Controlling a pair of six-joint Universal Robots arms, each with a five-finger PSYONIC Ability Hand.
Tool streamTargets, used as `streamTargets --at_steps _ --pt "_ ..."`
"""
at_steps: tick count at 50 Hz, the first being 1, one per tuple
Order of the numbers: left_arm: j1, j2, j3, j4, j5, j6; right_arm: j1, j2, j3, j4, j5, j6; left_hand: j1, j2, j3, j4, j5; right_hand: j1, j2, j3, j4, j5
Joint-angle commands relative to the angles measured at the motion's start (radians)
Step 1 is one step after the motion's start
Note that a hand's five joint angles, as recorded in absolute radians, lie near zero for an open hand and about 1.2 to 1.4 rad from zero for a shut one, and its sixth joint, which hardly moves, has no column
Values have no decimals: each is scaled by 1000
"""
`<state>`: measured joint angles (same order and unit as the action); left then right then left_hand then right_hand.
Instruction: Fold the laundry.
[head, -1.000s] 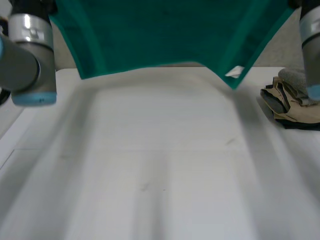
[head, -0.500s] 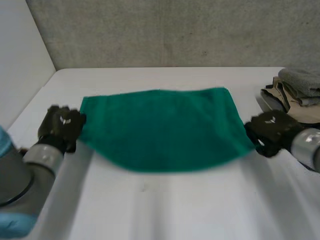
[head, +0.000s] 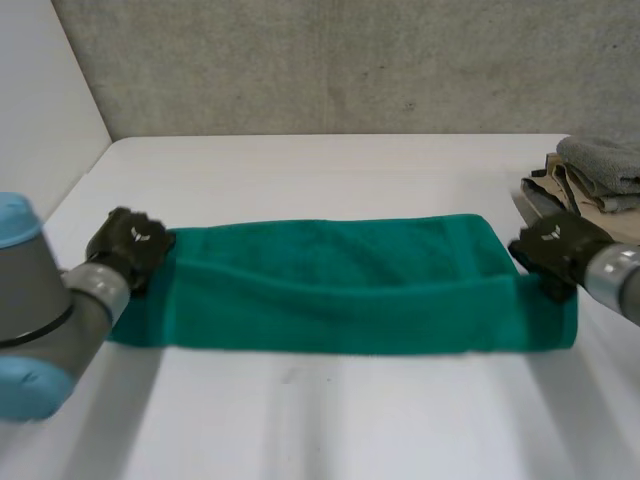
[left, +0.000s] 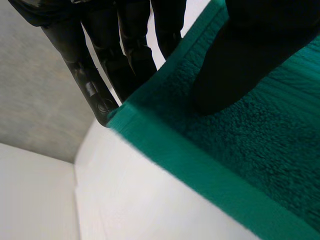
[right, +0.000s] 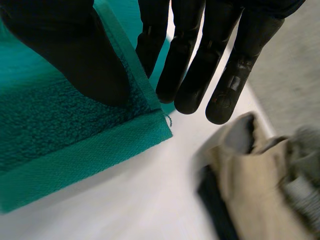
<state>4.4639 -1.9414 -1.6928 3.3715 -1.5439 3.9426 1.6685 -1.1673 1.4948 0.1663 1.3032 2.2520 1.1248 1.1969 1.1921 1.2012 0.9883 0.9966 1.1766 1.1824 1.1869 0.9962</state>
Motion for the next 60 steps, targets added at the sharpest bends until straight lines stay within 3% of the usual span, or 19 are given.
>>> streamTargets --at_steps 1,7,16,17,19,20,21,23,29,35,41,46,53,57,60 --pt "-51 -236 226 175 -71 -3 66 179 -129 -275 100 -3 271 199 204 195 233 400 220 214 209 226" --pt "-58 -382 378 281 -96 9 73 313 -229 -461 106 -3 271 199 204 195 233 400 220 214 209 226" --pt "-78 -522 547 302 -105 29 85 515 -386 -660 105 -28 271 199 204 195 233 400 220 214 209 226" --pt "-83 -533 559 305 -104 30 86 523 -393 -666 103 -23 144 72 77 68 106 186 6 0 -5 12" --pt "-87 -539 562 307 -104 33 92 544 -413 -669 119 -34 -564 -636 -631 -640 -602 -822 -1002 -1008 -1012 -996" --pt "-97 -544 561 310 -104 37 94 546 -413 -669 123 -31 -950 -1022 -1018 -1027 -988 -822 -1002 -1008 -1012 -996" --pt "-103 -544 558 315 -104 37 96 546 -412 -673 128 -23 -851 -923 -918 -927 -889 -822 -1002 -1008 -1012 -996" --pt "-117 -539 550 322 -107 37 102 523 -400 -666 145 -2 -950 -1022 -1018 -1027 -988 -822 -1002 -1008 -1012 -996" --pt "-147 -476 476 350 -127 27 85 345 -277 -602 169 158 -950 -1022 -1018 -1027 -988 -822 -1002 -1008 -1012 -996" --pt "-152 -403 368 347 -148 12 63 145 -156 -305 102 357 -950 -1022 -1018 -1027 -988 -822 -1002 -1008 -1012 -996" --pt "-153 -317 245 347 -147 -22 -1 124 -91 -102 50 436 -950 -1022 -1018 -1027 -988 -783 -963 -969 -973 -957" --pt "-155 -303 213 347 -146 -40 -18 162 -61 -122 54 426 -950 -1022 -1018 -1027 -988 -674 -854 -860 -864 -848" --pt "-155 -307 208 339 -150 -40 -23 261 -77 -211 65 368 -950 -1022 -1018 -1027 -988 -281 -461 -467 -471 -455" --pt "-157 -304 206 335 -151 -40 -32 291 -93 -215 67 321 -950 -1022 -1018 -1027 -988 398 218 212 208 224" --pt "-158 -298 197 333 -151 -40 -62 275 -73 -228 67 302 -950 -1022 -1018 -1027 -988 400 220 214 209 226"
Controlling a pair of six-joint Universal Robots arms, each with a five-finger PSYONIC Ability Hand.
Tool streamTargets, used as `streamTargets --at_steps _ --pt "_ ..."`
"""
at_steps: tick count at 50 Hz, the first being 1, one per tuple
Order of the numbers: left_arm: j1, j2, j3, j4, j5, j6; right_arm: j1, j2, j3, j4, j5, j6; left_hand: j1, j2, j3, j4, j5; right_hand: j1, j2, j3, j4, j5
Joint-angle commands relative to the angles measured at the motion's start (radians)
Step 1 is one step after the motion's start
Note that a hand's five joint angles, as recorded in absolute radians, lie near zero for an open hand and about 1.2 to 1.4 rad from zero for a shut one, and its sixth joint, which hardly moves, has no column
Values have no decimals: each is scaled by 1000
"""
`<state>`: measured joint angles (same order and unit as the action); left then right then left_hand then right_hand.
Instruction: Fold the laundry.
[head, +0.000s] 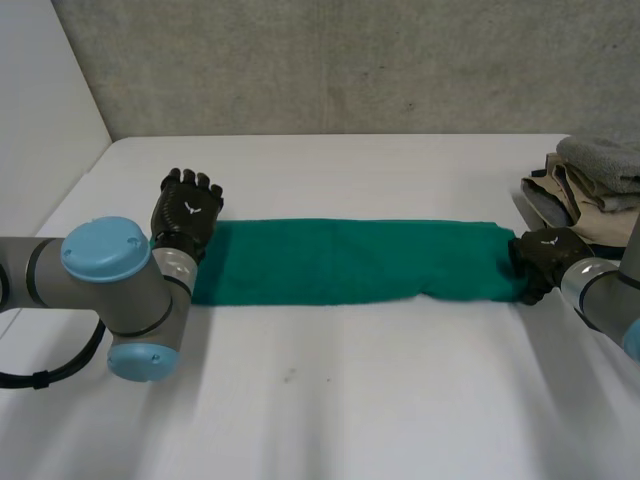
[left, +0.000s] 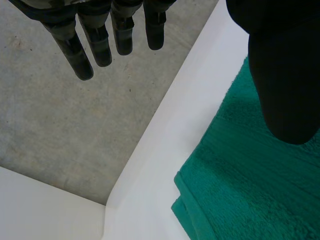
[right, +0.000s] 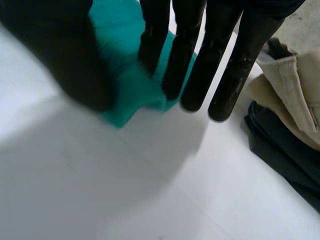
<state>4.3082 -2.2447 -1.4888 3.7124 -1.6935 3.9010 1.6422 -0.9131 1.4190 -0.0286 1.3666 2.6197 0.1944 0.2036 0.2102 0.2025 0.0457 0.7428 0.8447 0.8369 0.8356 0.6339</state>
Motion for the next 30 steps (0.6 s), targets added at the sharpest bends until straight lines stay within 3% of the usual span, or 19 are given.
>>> streamTargets --at_steps 1,9,14,19,24,30 --pt "-2 10 -13 -6 0 1 -42 13 9 -37 2 -67 -20 -29 -36 -28 -46 653 552 559 561 588" --pt "1 69 -60 -8 3 0 -143 -185 133 -42 -6 -144 -20 -29 -36 -28 -46 653 552 559 561 588" --pt "11 125 -106 -8 6 -3 -295 -231 196 -53 -11 -357 -20 -29 -36 -28 -46 653 552 559 561 588" --pt "39 187 -157 -8 11 -28 -354 -240 176 -60 -27 -492 -20 -29 -36 -28 -46 653 552 559 561 588" --pt "53 235 -177 -9 15 -80 -236 -256 126 -85 -83 -448 -20 -29 -36 -28 -46 653 552 559 561 588" --pt "102 306 -199 -28 15 -149 51 -256 31 -184 -109 -372 -20 -29 -36 -28 -46 653 552 559 561 588"
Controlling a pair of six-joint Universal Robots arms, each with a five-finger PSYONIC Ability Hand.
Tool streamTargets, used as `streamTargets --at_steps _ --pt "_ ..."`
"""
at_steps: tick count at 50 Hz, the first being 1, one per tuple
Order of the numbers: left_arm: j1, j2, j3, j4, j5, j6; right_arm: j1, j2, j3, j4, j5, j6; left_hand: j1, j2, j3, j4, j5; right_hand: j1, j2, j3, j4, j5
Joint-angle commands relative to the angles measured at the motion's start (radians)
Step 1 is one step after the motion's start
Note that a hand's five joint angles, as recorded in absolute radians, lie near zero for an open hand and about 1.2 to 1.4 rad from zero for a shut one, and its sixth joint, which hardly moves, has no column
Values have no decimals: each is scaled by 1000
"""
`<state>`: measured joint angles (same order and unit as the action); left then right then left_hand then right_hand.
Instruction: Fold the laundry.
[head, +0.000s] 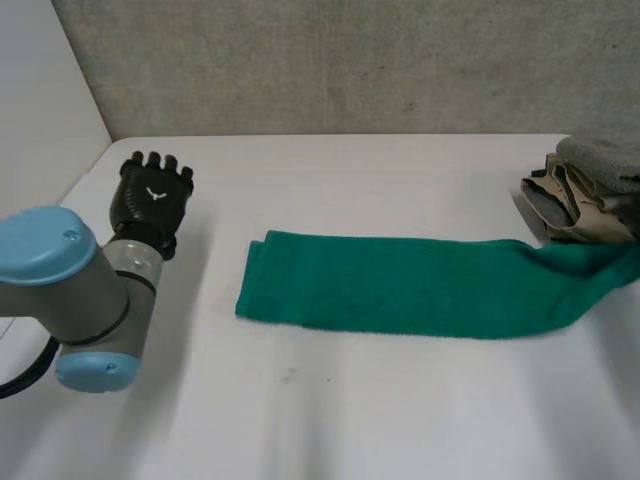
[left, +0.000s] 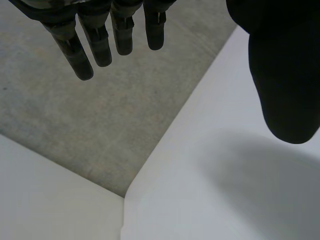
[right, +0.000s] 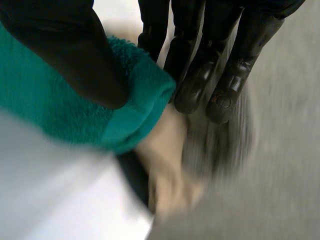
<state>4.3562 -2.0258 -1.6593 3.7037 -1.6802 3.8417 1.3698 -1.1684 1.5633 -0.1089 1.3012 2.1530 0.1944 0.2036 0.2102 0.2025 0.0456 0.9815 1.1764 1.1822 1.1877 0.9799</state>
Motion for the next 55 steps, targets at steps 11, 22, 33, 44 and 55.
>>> streamTargets --at_steps 11,22,33,44,55 --pt "88 128 -60 -62 7 -128 805 269 -302 -287 -166 102 -20 -29 -36 -28 -46 415 220 214 209 242" --pt "59 110 -66 -61 8 -129 936 516 -431 -301 -154 148 -20 -29 -36 -28 -46 -491 -686 -692 -697 -664" --pt "-70 61 -17 -57 8 -134 844 219 -266 -267 79 536 -20 -29 -36 -28 -46 -807 -1002 -1008 -1013 -980" --pt "-187 -27 38 -56 31 -175 652 111 -66 6 113 670 -16 -25 -32 -24 -42 -807 -1002 -1008 -1013 -980" --pt "-191 -47 49 -64 31 -175 542 200 -12 9 107 627 -16 -25 -32 -24 -42 415 220 214 208 242"
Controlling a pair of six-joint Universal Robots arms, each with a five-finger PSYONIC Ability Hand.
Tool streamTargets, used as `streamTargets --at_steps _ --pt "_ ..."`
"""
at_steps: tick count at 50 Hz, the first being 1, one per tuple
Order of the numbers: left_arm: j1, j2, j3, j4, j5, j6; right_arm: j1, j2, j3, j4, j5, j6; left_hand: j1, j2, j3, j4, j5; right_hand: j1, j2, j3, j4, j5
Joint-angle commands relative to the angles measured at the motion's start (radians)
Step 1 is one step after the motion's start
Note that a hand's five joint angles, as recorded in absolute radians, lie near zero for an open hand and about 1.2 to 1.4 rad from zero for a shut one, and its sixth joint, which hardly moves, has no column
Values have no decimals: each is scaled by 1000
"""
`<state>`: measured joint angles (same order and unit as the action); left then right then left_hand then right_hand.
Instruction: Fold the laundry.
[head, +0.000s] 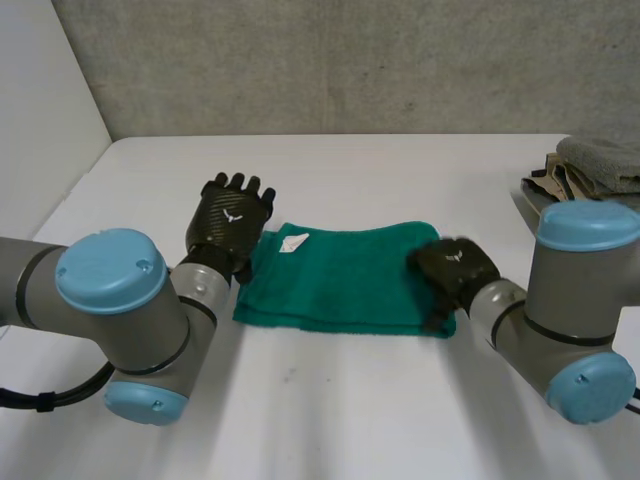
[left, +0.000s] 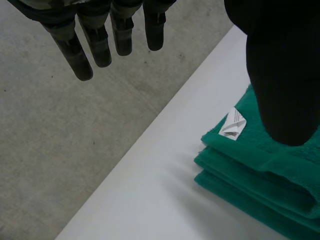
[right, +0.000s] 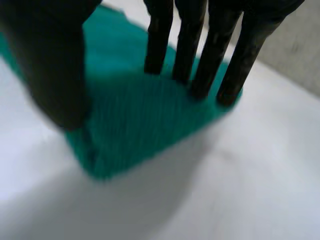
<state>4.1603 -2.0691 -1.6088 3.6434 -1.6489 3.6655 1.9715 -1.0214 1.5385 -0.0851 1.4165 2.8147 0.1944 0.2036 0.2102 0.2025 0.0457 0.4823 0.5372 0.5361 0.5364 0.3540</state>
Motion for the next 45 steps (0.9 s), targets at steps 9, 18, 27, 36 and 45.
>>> streamTargets --at_steps 9,18,27,36,45 --pt "7 23 -17 -5 -2 1 -71 -15 -20 -84 38 -265 -16 -25 -32 -24 -42 914 859 860 860 868" --pt "34 64 -28 -22 -6 -1 246 48 -164 -194 -62 -550 -20 -29 -36 -28 -46 914 859 860 860 868" --pt "54 75 -22 -25 -25 -19 362 196 -212 -216 -269 -575 -19 -28 -35 -27 -45 324 269 270 270 278" --pt "46 67 36 -26 -28 -76 288 64 -203 -208 -81 -31 -10 -19 -26 -18 -36 -308 -363 -362 -362 -354" --pt "-68 43 122 -75 -17 -249 158 -49 -221 -19 -53 278 13 4 -3 5 -13 -308 -363 -362 -362 -354"
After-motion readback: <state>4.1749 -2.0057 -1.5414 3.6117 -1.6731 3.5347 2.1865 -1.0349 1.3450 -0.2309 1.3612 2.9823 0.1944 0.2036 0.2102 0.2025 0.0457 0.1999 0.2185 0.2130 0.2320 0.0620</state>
